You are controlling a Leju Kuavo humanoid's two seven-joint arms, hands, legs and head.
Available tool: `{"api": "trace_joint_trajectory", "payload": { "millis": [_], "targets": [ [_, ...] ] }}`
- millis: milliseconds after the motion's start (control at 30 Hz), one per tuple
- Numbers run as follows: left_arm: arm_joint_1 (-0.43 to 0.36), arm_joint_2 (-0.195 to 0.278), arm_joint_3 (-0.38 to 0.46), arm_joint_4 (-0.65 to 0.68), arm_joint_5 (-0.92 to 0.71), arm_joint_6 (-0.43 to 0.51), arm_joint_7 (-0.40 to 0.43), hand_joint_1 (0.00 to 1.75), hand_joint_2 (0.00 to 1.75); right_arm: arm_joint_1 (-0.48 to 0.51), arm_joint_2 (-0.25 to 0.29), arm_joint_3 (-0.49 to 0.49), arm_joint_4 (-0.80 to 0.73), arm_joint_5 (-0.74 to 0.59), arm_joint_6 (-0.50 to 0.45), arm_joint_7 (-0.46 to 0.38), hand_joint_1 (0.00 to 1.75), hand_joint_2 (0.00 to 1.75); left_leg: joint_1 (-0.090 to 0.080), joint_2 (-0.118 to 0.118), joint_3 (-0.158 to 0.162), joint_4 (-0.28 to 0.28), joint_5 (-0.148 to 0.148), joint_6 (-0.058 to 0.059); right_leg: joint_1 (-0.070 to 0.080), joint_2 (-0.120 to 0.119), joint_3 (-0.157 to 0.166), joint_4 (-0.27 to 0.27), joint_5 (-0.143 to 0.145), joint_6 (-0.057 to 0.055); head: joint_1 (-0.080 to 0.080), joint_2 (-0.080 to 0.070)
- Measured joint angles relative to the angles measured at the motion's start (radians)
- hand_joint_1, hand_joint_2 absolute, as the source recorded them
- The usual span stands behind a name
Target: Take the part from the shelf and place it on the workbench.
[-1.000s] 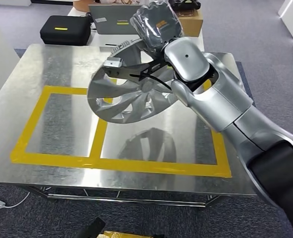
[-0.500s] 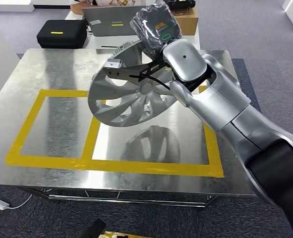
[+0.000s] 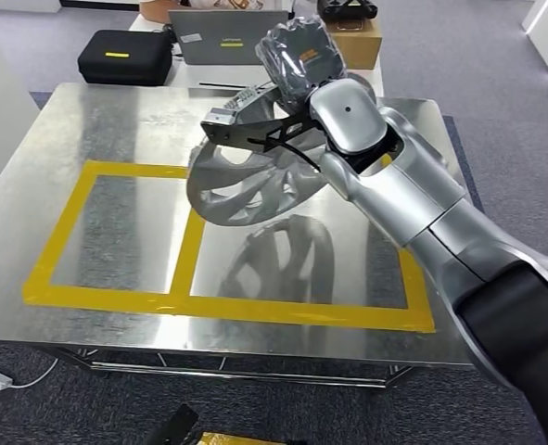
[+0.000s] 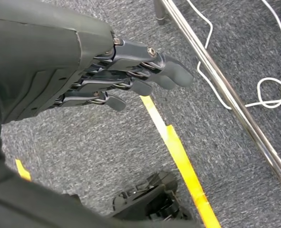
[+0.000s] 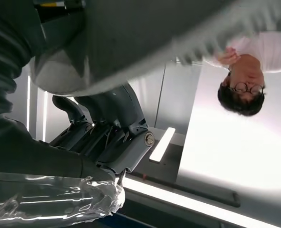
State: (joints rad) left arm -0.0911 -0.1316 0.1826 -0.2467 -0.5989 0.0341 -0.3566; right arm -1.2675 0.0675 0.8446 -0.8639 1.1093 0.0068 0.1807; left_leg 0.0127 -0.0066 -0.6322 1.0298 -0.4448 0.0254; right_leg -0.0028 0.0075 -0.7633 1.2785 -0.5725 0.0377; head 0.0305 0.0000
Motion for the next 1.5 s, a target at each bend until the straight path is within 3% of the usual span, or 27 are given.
{"api": "trace_joint_trajectory", "payload": {
  "millis": [33, 67, 133, 200, 300, 367, 433, 467, 533, 567, 600, 667, 700, 767, 867, 933, 1000, 1033, 1067, 1100, 1167, 1233, 1367, 1433, 1500],
  "targets": [
    [0.001, -0.001, 0.000, 0.000, 0.002, 0.001, 0.000, 0.00, 0.00, 0.003, 0.002, 0.000, 0.010, 0.000, 0.000, 0.001, 1.75, 1.75, 0.000, 0.000, 0.000, 0.000, 0.000, 0.000, 0.000, 0.000, -0.014, 0.026, -0.001, 0.000, 0.000, 0.000],
    [0.001, -0.001, 0.000, 0.000, 0.002, 0.002, 0.001, 0.00, 0.00, 0.006, 0.004, 0.000, 0.018, -0.001, 0.000, 0.002, 1.75, 1.75, 0.000, -0.001, 0.001, 0.000, 0.000, 0.001, 0.000, 0.000, -0.009, 0.014, 0.016, -0.002, 0.000, 0.000],
    [0.002, -0.003, 0.000, 0.000, 0.003, 0.002, 0.002, 0.00, 0.00, 0.007, 0.008, -0.001, 0.030, -0.001, -0.002, 0.005, 1.75, 1.75, 0.000, -0.004, 0.003, 0.001, -0.002, -0.001, 0.000, 0.000, 0.048, -0.104, 0.081, -0.008, 0.001, 0.000],
    [0.003, -0.005, -0.001, 0.000, 0.003, 0.004, 0.004, 0.00, 0.00, 0.006, 0.014, -0.001, 0.042, -0.001, -0.007, 0.005, 1.75, 1.75, -0.004, -0.006, 0.002, 0.002, -0.004, -0.008, 0.003, -0.001, 0.111, -0.219, 0.118, -0.015, 0.000, 0.000],
    [0.005, -0.008, -0.002, 0.000, 0.004, 0.008, 0.009, 0.00, 0.00, 0.006, 0.027, -0.001, 0.062, 0.001, -0.019, 0.001, 1.75, 1.75, -0.005, -0.006, 0.001, -0.001, -0.001, -0.022, 0.005, 0.002, 0.133, -0.255, 0.117, -0.024, -0.002, 0.000],
    [0.006, -0.009, -0.005, 0.000, 0.004, 0.010, 0.012, 0.00, 0.00, 0.007, 0.038, -0.001, 0.074, 0.003, -0.023, -0.004, 1.75, 1.75, -0.004, -0.005, -0.002, 0.011, -0.016, -0.033, 0.002, 0.002, 0.138, -0.262, 0.120, -0.034, -0.002, 0.000],
    [0.006, -0.008, -0.007, 0.000, 0.005, 0.011, 0.014, 0.00, 0.00, 0.009, 0.052, 0.000, 0.084, 0.004, -0.023, -0.007, 1.75, 1.75, -0.003, -0.004, -0.035, 0.089, -0.065, -0.041, 0.000, 0.001, 0.142, -0.267, 0.122, -0.042, -0.005, 0.000],
    [0.006, -0.009, -0.007, 0.000, 0.006, 0.012, 0.014, 0.00, 0.00, 0.011, 0.059, 0.000, 0.089, 0.004, -0.024, -0.008, 1.64, 1.75, -0.003, -0.004, -0.063, 0.151, -0.095, -0.044, 0.000, 0.001, 0.143, -0.267, 0.121, -0.045, -0.006, 0.000],
    [0.008, -0.009, -0.008, 0.000, 0.007, 0.012, 0.014, 0.00, 0.00, 0.016, 0.067, 0.001, 0.098, 0.004, -0.024, -0.009, 0.78, 1.75, -0.002, -0.004, -0.111, 0.249, -0.126, -0.048, 0.001, 0.001, 0.144, -0.266, 0.121, -0.046, -0.005, 0.000],
    [0.009, -0.009, -0.008, 0.000, 0.008, 0.012, 0.014, 0.00, 0.00, 0.018, 0.069, 0.002, 0.102, 0.004, -0.024, -0.009, 0.34, 1.75, -0.002, -0.003, -0.116, 0.257, -0.116, -0.049, 0.001, 0.001, 0.145, -0.266, 0.120, -0.047, -0.005, 0.000],
    [0.010, -0.009, -0.008, 0.000, 0.009, 0.012, 0.014, 0.00, 0.00, 0.018, 0.070, 0.002, 0.105, 0.004, -0.025, -0.009, 0.01, 1.75, -0.002, -0.003, -0.102, 0.229, -0.089, -0.049, 0.001, 0.001, 0.146, -0.265, 0.120, -0.046, -0.005, 0.000],
    [0.010, -0.008, -0.008, 0.000, 0.013, 0.013, 0.015, 0.00, 0.00, 0.017, 0.073, 0.001, 0.110, 0.004, -0.026, -0.008, 0.00, 1.75, -0.002, -0.002, -0.043, 0.111, -0.023, -0.046, 0.002, 0.003, 0.149, -0.263, 0.118, -0.043, -0.005, 0.000],
    [0.009, -0.008, -0.009, 0.000, 0.015, 0.014, 0.016, 0.00, 0.00, 0.015, 0.074, 0.000, 0.113, 0.004, -0.027, -0.006, 0.00, 1.75, -0.002, -0.001, -0.015, 0.054, -0.006, -0.042, 0.004, 0.004, 0.148, -0.261, 0.116, -0.040, -0.005, 0.000],
    [0.009, -0.009, -0.013, 0.000, 0.018, 0.017, 0.018, 0.00, 0.00, 0.011, 0.075, -0.001, 0.120, 0.006, -0.030, -0.006, 0.00, 1.75, -0.005, -0.001, 0.010, 0.003, -0.004, -0.033, 0.007, 0.006, 0.145, -0.259, 0.116, -0.032, -0.004, 0.000],
    [0.010, -0.009, -0.019, 0.000, 0.021, 0.019, 0.019, 0.00, 0.00, 0.009, 0.077, -0.002, 0.127, 0.014, -0.032, -0.006, 0.00, 1.75, -0.003, -0.001, 0.013, -0.006, -0.002, -0.016, 0.005, 0.004, 0.135, -0.248, 0.106, -0.018, -0.003, 0.000],
    [0.010, -0.010, -0.023, 0.000, 0.022, 0.020, 0.019, 0.00, 0.00, 0.009, 0.077, -0.001, 0.132, 0.018, -0.033, -0.007, 0.00, 1.75, 0.000, 0.000, 0.015, -0.010, 0.001, -0.006, 0.002, 0.002, 0.098, -0.172, 0.062, -0.009, 0.001, 0.000],
    [0.010, -0.010, -0.025, 0.000, 0.022, 0.020, 0.019, 0.00, 0.00, 0.010, 0.077, -0.001, 0.137, 0.019, -0.033, -0.007, 0.00, 1.75, -0.001, 0.002, 0.015, -0.010, 0.002, -0.002, 0.001, 0.001, 0.039, -0.041, 0.004, -0.003, 0.003, 0.000],
    [0.011, -0.010, -0.026, 0.000, 0.022, 0.020, 0.019, 0.00, 0.00, 0.012, 0.077, -0.001, 0.140, 0.020, -0.033, -0.007, 0.00, 1.75, -0.001, 0.002, 0.015, -0.010, 0.002, -0.002, 0.000, 0.001, 0.016, 0.006, -0.010, -0.002, 0.003, 0.000],
    [0.011, -0.010, -0.026, 0.000, 0.022, 0.020, 0.019, 0.00, 0.00, 0.012, 0.077, 0.000, 0.141, 0.020, -0.033, -0.007, 0.00, 1.31, -0.001, 0.003, 0.015, -0.010, 0.002, -0.002, 0.000, 0.001, 0.010, 0.019, -0.006, -0.002, 0.003, 0.000],
    [0.011, -0.010, -0.026, 0.000, 0.022, 0.020, 0.019, 0.00, 0.00, 0.012, 0.078, 0.000, 0.143, 0.020, -0.033, -0.007, 0.00, 0.87, -0.001, 0.002, 0.016, -0.009, 0.002, -0.002, 0.000, 0.001, 0.023, -0.005, 0.015, -0.003, 0.003, 0.000],
    [0.011, -0.010, -0.027, 0.000, 0.022, 0.020, 0.019, 0.00, 0.00, 0.010, 0.078, 0.000, 0.144, 0.021, -0.033, -0.007, 0.00, 0.00, -0.001, 0.002, 0.016, -0.009, 0.002, -0.004, 0.000, -0.001, 0.090, -0.134, 0.072, -0.009, 0.003, 0.000],
    [0.011, -0.010, -0.027, 0.000, 0.022, 0.020, 0.019, 0.00, 0.00, 0.008, 0.084, 0.000, 0.145, 0.025, -0.034, -0.009, 0.00, 0.00, -0.005, 0.001, 0.013, -0.008, 0.003, -0.012, 0.001, -0.001, 0.147, -0.237, 0.100, -0.016, 0.002, 0.000],
    [0.012, -0.011, -0.029, 0.000, 0.024, 0.019, 0.019, 0.00, 0.00, 0.007, 0.094, 0.008, 0.146, 0.051, -0.024, -0.020, 0.00, 0.00, -0.005, 0.002, 0.009, -0.007, 0.002, -0.035, 0.002, 0.003, 0.160, -0.265, 0.110, -0.035, 0.000, 0.000],
    [0.012, -0.011, -0.031, 0.000, 0.024, 0.019, 0.019, 0.00, 0.00, 0.006, 0.100, 0.014, 0.146, 0.059, -0.015, -0.022, 0.00, 0.00, -0.004, 0.002, -0.014, 0.049, -0.040, -0.044, -0.002, 0.002, 0.161, -0.270, 0.114, -0.045, -0.003, 0.000],
    [0.013, -0.011, -0.031, 0.000, 0.025, 0.020, 0.019, 0.00, 0.00, 0.006, 0.104, 0.020, 0.147, 0.062, -0.007, -0.025, 0.00, 0.00, -0.003, 0.002, -0.067, 0.172, -0.105, -0.050, 0.000, 0.001, 0.161, -0.270, 0.114, -0.049, -0.005, 0.000]
  ]
}}
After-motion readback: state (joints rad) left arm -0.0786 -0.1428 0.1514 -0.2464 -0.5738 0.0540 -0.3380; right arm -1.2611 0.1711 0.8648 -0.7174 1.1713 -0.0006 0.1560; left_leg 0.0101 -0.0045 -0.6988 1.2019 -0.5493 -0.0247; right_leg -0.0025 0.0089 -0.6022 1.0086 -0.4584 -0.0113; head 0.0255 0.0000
